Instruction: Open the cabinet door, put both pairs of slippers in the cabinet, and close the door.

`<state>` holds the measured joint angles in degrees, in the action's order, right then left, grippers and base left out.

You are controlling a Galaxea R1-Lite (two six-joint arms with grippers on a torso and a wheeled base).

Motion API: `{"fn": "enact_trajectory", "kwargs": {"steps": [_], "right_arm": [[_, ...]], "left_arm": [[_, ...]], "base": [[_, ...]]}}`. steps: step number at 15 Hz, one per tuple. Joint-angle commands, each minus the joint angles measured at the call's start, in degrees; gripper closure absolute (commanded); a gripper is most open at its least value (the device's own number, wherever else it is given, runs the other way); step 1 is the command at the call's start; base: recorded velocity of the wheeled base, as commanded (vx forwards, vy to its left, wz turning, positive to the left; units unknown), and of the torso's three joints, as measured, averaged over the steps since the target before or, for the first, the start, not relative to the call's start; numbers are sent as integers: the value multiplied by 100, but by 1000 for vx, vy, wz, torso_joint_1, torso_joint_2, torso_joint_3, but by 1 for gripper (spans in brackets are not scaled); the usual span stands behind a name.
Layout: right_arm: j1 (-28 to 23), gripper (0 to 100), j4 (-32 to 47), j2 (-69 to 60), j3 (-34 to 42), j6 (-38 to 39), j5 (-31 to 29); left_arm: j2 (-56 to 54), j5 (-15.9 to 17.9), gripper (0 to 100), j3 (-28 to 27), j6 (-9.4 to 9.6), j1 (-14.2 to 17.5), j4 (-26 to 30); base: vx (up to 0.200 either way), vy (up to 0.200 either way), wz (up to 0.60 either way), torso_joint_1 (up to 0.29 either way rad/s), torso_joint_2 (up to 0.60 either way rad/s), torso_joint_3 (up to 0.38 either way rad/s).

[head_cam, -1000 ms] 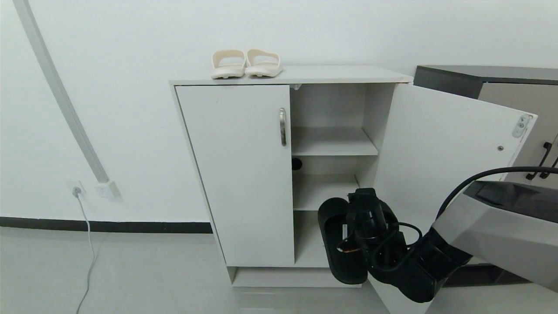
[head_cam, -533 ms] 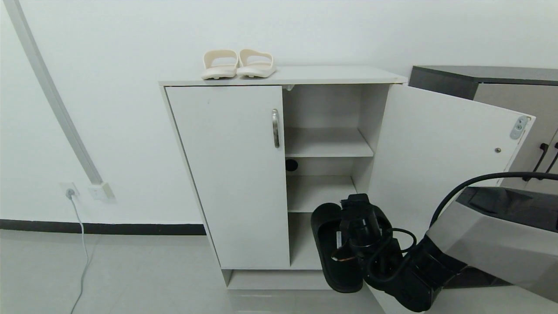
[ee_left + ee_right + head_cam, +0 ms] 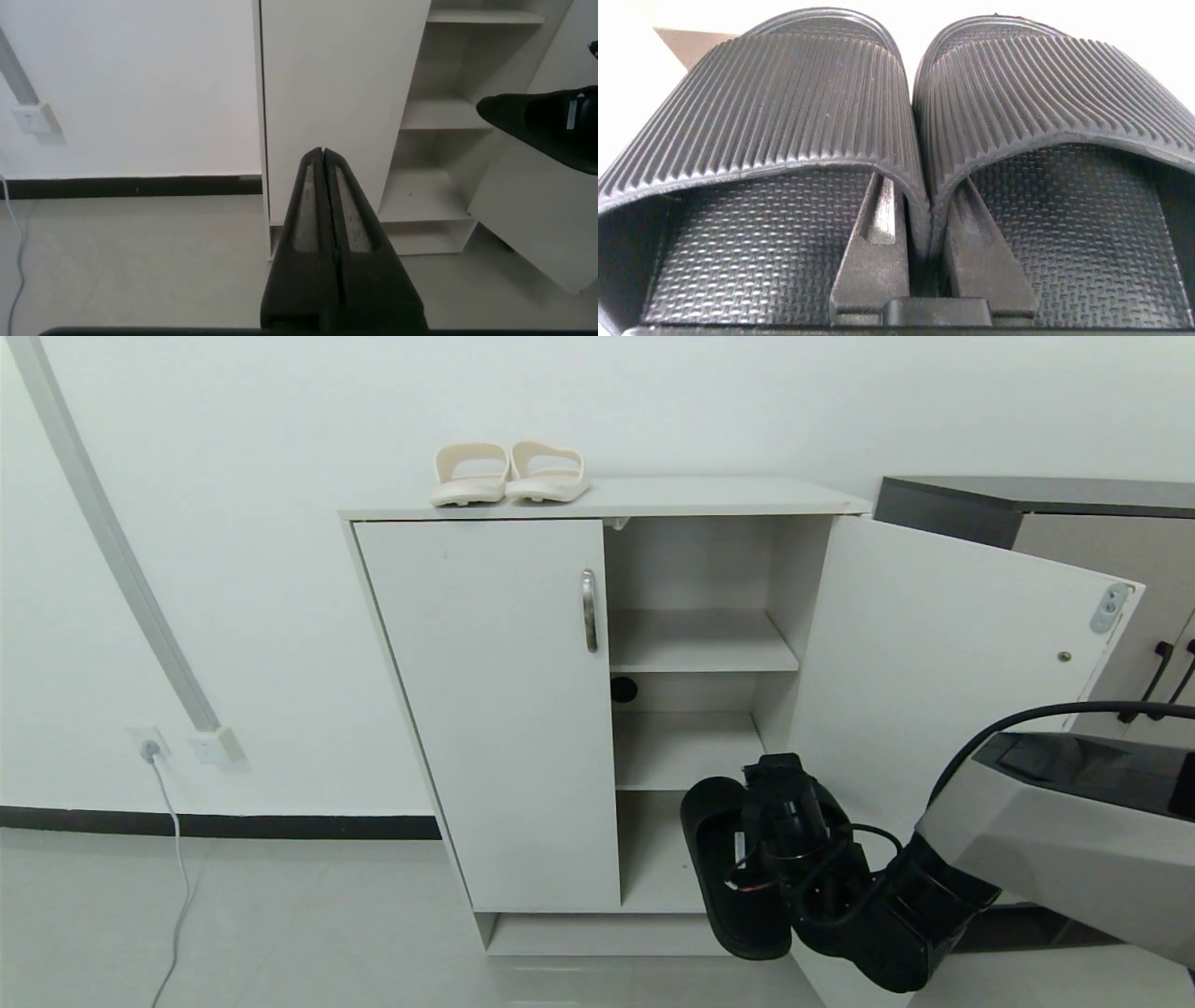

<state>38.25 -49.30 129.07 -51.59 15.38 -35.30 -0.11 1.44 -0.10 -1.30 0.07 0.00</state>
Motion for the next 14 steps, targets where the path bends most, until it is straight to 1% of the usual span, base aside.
{"fn": "enact_trajectory", "kwargs": {"steps": [1, 5, 8, 10, 13, 14], "right_arm": [[-37, 100, -1, 30, 0, 0, 24], [-64, 100, -10, 65, 0, -9, 24], [95, 100, -36, 65, -123, 0, 234], [218, 100, -18, 285, -484, 0, 261], [262, 100, -1, 707, -984, -18, 261], [270, 100, 8, 751, -1037, -18, 261]], "left_arm": [[11, -3, 100, 1, -1, 1, 0], [11, 6, 100, 1, -1, 1, 0], [11, 6, 100, 1, -1, 1, 0], [11, 6, 100, 1, 7, 1, 0], [11, 14, 100, 1, 7, 1, 0], [11, 23, 100, 1, 7, 1, 0]], "base": [[0, 0, 0, 0, 0, 0], [0, 0, 0, 0, 0, 0], [0, 0, 0, 0, 0, 0], [0, 0, 0, 0, 0, 0], [0, 0, 0, 0, 0, 0], [0, 0, 0, 0, 0, 0]]}}
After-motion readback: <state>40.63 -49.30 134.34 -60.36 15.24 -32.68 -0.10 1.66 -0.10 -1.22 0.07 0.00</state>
